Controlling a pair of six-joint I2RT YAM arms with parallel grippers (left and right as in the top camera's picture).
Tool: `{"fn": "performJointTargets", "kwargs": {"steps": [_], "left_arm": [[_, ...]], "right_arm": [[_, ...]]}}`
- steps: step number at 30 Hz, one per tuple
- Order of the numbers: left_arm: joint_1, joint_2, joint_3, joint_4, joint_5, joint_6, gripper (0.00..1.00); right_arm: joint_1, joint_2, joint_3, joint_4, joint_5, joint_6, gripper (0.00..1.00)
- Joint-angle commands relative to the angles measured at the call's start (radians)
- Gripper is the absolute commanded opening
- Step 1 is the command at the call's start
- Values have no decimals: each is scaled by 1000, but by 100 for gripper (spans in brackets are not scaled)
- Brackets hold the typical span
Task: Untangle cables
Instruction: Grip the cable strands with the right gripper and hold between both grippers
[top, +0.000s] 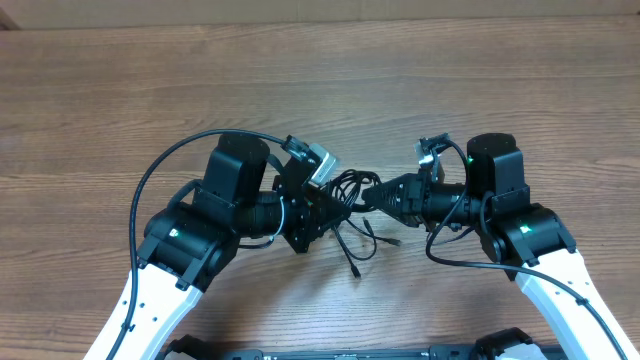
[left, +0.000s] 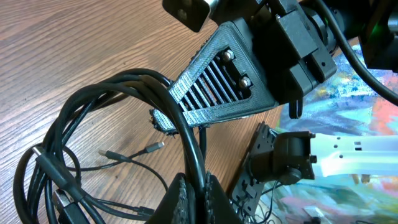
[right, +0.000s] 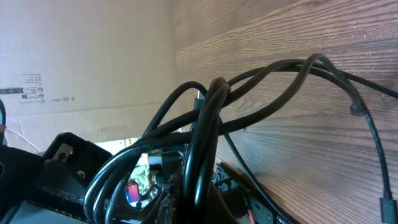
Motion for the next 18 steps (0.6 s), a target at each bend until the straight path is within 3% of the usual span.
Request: {"fn": "performJointTargets", "kwargs": {"steps": [1,2,12,16,18], "left_arm": [[40,-26,34,58,-16,-10,26],[40,-26,34,68,-16,-10,31],[40,-26,34,77,-15,-10,31],[40,-23,34,55,-16,-7,48],[40,-17,34,23,-34,1,49]], "right_arm": [[-3,1,-14,-29,85,-51,6],[-3,1,-14,-31,85,-51,6],[-3,1,-14,-32,85,-51,6],[-3,1,-14,-32,85,-55,6],[-3,1,-14,-32,85,-54,6]]}}
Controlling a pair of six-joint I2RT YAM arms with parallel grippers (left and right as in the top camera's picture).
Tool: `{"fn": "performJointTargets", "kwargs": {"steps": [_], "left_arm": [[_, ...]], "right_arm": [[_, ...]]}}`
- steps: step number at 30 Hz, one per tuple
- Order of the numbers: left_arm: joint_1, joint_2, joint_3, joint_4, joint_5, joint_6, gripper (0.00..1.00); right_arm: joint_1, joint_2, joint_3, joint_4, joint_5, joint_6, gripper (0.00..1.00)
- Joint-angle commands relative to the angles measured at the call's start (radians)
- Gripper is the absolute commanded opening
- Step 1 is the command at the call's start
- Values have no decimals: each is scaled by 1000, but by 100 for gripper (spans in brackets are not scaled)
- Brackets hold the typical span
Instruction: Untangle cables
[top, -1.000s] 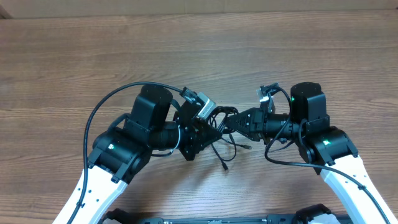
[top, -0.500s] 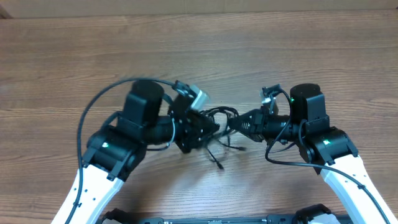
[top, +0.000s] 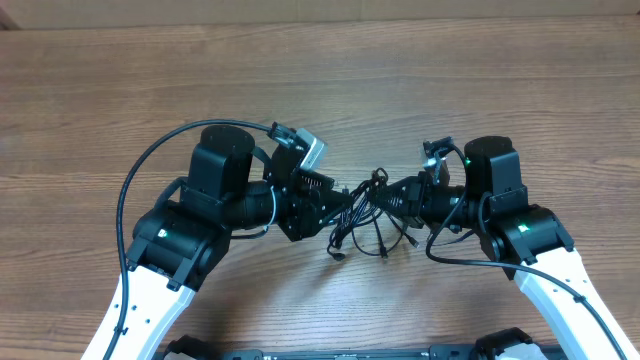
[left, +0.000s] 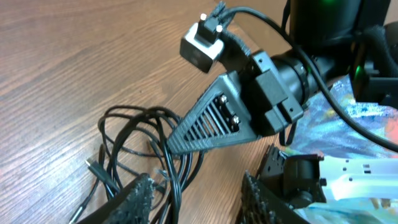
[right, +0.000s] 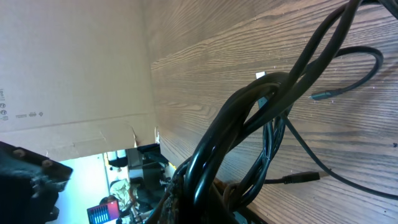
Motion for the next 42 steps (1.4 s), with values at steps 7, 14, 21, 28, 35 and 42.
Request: {"fn": "performJointTargets", "kwargs": {"steps": [7,14,21,28,35,42], "left_arm": [[0,72,22,-114,-85,-8,36],[-3,170,22,-93,2,-11,29],[-39,206,22,-26,59,-11,31],[-76,206,22,-3,53,-4,39],[-100,206,21,-24,-89,8,40],[-100,206,21,-31,-156,8,49]], "right_arm": [[-2,-6,-1,14,3,-37,6],[-2,-6,-1,15,18,-39,6],[-2,-6,-1,15,40,-43,6],[-2,-6,-1,17,44,-43,6],[-2,-6,-1,20,38,-38,6],[-2,-6,-1,50,-22,-38,6]]}}
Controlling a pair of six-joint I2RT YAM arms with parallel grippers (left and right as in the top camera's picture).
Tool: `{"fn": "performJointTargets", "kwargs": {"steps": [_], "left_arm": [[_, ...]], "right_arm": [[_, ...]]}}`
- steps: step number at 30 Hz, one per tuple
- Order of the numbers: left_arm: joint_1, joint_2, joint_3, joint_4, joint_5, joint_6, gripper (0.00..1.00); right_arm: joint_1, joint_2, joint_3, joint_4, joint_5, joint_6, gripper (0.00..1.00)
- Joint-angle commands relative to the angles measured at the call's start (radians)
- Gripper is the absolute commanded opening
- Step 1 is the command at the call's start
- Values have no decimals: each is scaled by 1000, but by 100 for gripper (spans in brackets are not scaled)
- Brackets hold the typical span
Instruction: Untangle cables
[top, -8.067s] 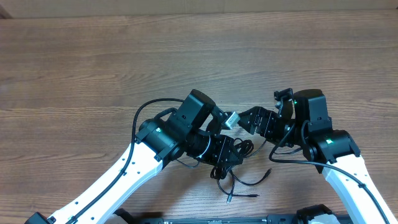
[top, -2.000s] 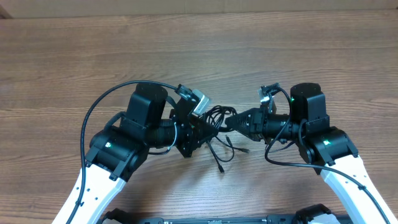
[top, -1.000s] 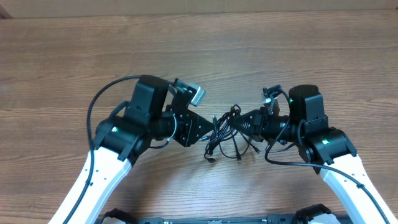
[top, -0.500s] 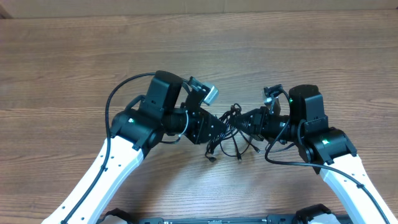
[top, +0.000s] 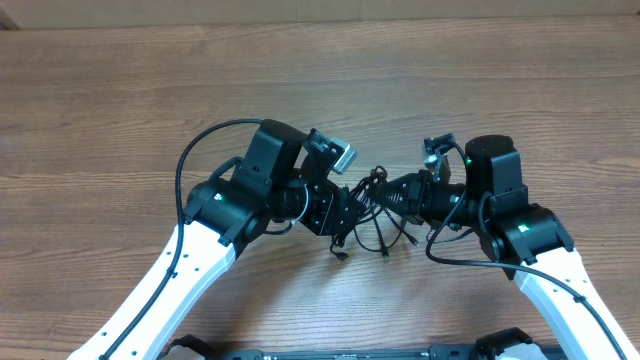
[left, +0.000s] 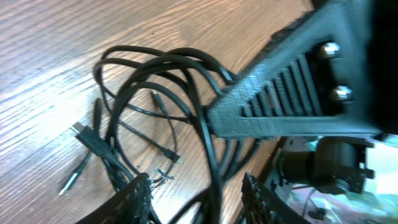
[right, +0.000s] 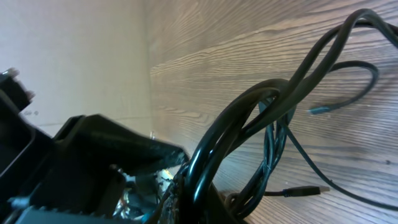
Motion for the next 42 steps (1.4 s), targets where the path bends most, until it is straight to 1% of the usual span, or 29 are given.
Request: {"fn": "performJointTargets", "kwargs": {"steps": [1,7,12,16,22,31,33,34,36,37,38,42], "left_arm": [[-7,3,19,7,-49,8,49],[-7,3,19,10,-24,-3,50],[-7,3,19,24,11,-8,47],[-8,3,19,33,11,-48,47],[-14,3,19,29,11,-48,41],[-65,17,19,58,-5,-48,40],[-65,23,19,55,-23,-48,36],[-65,26,19,52,-29,-48,33],[-64,33,19,52,-31,-48,24],[-64,36,19,52,-31,-48,17],[-64,37,19,52,-31,-48,14],[-63,37,19,54,-14,-48,10]], "right_arm": [[-2,-6,-1,17,-42,-8,6],[-2,-6,-1,17,-42,-8,6],[-2,-6,-1,18,-49,-8,6],[-2,-6,-1,17,-49,-5,6],[-2,-6,-1,32,-82,-5,5],[-2,-6,-1,36,-109,-5,5],[-2,-6,-1,36,-109,-5,5],[-2,-6,-1,36,-109,-5,5],[-2,-6,-1,36,-109,-5,5],[-2,-6,-1,36,-109,-5,5],[-2,-6,-1,36,-109,-5,5],[-2,-6,-1,35,-100,-9,5]]}}
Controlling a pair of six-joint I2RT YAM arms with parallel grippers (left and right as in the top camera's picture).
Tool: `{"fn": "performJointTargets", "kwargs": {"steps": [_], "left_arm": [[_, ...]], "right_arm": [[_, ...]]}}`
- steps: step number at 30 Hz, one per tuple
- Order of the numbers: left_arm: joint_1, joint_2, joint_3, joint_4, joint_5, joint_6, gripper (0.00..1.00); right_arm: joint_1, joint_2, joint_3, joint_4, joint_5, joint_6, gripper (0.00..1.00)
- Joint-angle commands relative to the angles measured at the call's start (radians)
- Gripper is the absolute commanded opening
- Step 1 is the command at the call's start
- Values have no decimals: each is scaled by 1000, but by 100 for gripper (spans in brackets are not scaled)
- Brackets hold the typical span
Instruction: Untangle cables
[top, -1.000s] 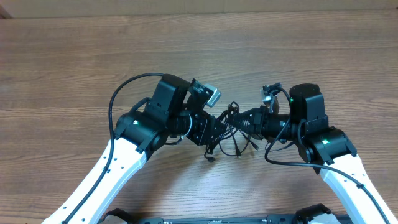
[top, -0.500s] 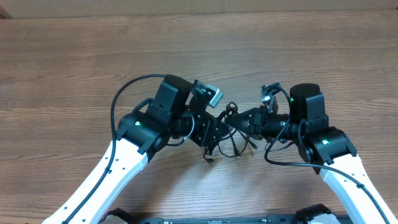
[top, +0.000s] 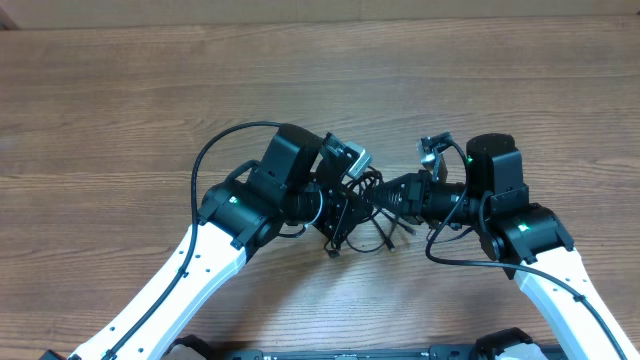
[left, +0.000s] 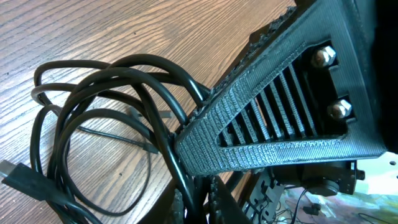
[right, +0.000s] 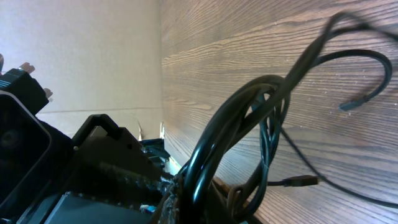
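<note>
A tangle of black cables (top: 372, 232) hangs and lies between my two grippers at the table's middle. My left gripper (top: 350, 205) is shut on a couple of thick strands (left: 163, 144), which run down between its jaws (left: 196, 200). Just to its right, my right gripper (top: 385, 198) is shut on the bundle (right: 231, 115), gripping it at the bottom of the right wrist view (right: 199, 199). Its ribbed finger (left: 280, 118) fills the left wrist view. Loops spread to the left over the wood.
The brown wooden table (top: 320, 80) stretches all round the arms. A cardboard wall (right: 74, 56) stands at the back edge. Loose plug ends (right: 298, 182) of thin cables lie on the wood under the bundle.
My left gripper was open beside the bundle and is now shut on thick strands, close against the right gripper. The right gripper still holds the bundle in the same place.
Both grippers were shut on the bundle together. Then the left gripper was open and back to the left, with the tangle held by the right alone. It was later closer, still open, and now it grips strands again.
</note>
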Motion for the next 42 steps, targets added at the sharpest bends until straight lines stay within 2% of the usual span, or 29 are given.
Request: {"fn": "performJointTargets", "kwargs": {"steps": [1,13,17,25,42], "left_arm": [[2,16,19,3,-7,1,9],[12,14,19,5,110,5,4],[47,13,20,6,205,5,4],[132,13,20,9,331,5,4],[171,13,19,18,367,4,4]], "right_arm": [[0,-8,0,13,-31,-8,5],[0,-8,0,-16,38,-27,5],[0,-8,0,-53,109,-27,5],[0,-8,0,-63,127,-27,5],[0,-8,0,-77,155,-31,5]]}}
